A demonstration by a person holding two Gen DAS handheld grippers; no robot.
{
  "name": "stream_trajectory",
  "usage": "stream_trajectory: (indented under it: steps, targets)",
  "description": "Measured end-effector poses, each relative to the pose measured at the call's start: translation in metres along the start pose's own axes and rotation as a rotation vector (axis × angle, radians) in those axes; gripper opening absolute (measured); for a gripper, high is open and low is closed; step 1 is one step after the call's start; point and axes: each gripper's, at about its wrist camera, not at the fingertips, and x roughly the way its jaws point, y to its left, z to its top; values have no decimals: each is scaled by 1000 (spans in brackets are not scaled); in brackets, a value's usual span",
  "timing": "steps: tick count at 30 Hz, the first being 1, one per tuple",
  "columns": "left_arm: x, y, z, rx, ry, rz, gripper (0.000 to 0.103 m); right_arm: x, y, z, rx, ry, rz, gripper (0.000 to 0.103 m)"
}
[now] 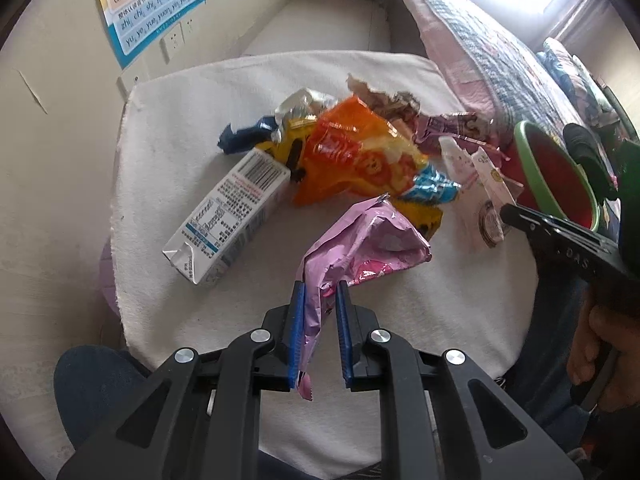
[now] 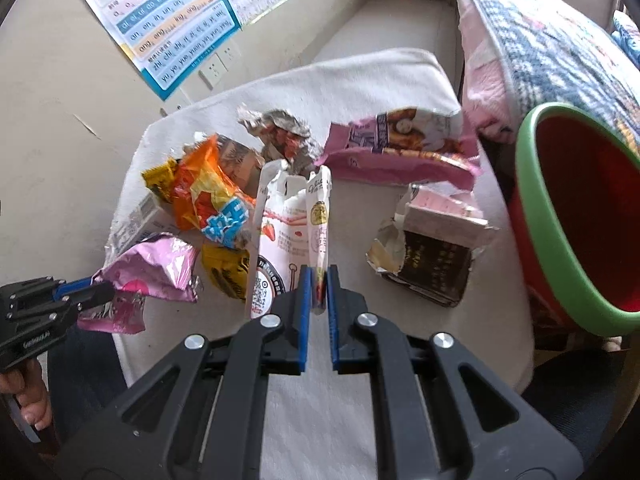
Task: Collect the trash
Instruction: 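Grasp the pink wrapper with the left tool while the right tool grasps the white carton, then carry both items over the red bucket and open both tools to drop them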
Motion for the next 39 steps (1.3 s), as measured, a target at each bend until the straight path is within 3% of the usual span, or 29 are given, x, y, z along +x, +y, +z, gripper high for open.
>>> stream_trajectory:
  steps: [8,19,28,39]
  targets:
    - [-29,-20,13,10,-74,-49,13,-36,4,3,-57,-73,-20,8]
    - [-45,-48,35,33,-134,-69,13,-63,-21,5,-22,-125,-39,8]
    - [-43,-86,55,81,-152,-95,13,-91,-56,6,26,-181,-91,8]
    - [-40,-164,86,192,-166,-140,13,-125,-117,9,100,-247,-170,8]
